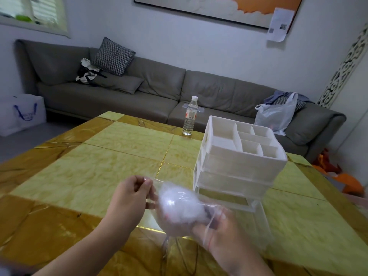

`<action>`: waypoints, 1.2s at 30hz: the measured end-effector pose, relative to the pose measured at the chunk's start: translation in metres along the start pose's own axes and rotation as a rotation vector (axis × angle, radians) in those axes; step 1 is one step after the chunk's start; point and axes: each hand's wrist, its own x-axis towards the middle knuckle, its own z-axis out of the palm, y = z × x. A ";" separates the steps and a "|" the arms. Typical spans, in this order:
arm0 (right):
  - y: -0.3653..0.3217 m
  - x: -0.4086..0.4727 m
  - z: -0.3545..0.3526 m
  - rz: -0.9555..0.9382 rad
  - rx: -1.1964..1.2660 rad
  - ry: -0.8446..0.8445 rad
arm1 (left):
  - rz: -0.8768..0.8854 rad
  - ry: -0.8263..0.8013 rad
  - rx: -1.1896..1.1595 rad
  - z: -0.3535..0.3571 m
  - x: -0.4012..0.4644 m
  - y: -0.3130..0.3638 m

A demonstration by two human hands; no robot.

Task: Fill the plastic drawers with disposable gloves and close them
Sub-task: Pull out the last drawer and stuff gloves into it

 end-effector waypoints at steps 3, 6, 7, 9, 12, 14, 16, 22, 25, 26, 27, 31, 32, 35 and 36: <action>0.006 -0.002 -0.007 -0.202 -0.023 0.075 | -0.030 0.038 0.021 0.000 0.013 -0.004; 0.000 -0.006 -0.021 -0.399 0.088 0.196 | -0.129 0.160 0.008 -0.011 0.037 -0.006; 0.001 -0.006 -0.029 -0.407 0.186 0.245 | -0.162 0.222 -0.001 -0.020 0.048 -0.005; 0.007 -0.001 -0.044 -0.330 0.420 0.358 | -0.191 0.318 0.022 -0.041 0.064 -0.002; 0.014 0.003 -0.054 -0.159 0.627 0.419 | -0.204 0.381 0.006 -0.065 0.083 0.000; 0.018 0.005 -0.053 -0.098 0.660 0.419 | -0.229 0.379 -0.004 -0.071 0.089 -0.001; 0.019 0.007 -0.050 -0.063 0.671 0.404 | -0.275 0.364 -0.018 -0.073 0.094 -0.004; 0.023 0.016 -0.040 0.049 0.612 0.456 | -0.155 0.399 0.443 -0.068 0.081 0.012; 0.023 0.021 -0.029 0.050 0.572 0.514 | 0.075 0.119 0.509 -0.045 0.040 0.040; 0.022 0.023 -0.023 0.043 0.554 0.512 | 0.043 -0.088 0.412 -0.035 0.021 0.048; 0.019 0.024 -0.017 0.047 0.524 0.505 | -0.049 -0.312 0.297 -0.025 0.003 0.053; 0.002 0.026 0.017 0.018 0.444 0.377 | -0.277 -0.609 0.112 0.005 -0.046 0.045; -0.002 0.028 0.024 0.013 0.443 0.336 | -0.287 -0.537 0.050 0.008 -0.047 0.039; -0.006 0.034 0.033 0.022 0.564 0.223 | -0.278 -0.409 -0.071 -0.003 -0.032 0.031; -0.008 0.036 0.034 0.027 0.602 0.181 | -0.275 -0.367 -0.088 -0.010 -0.025 0.033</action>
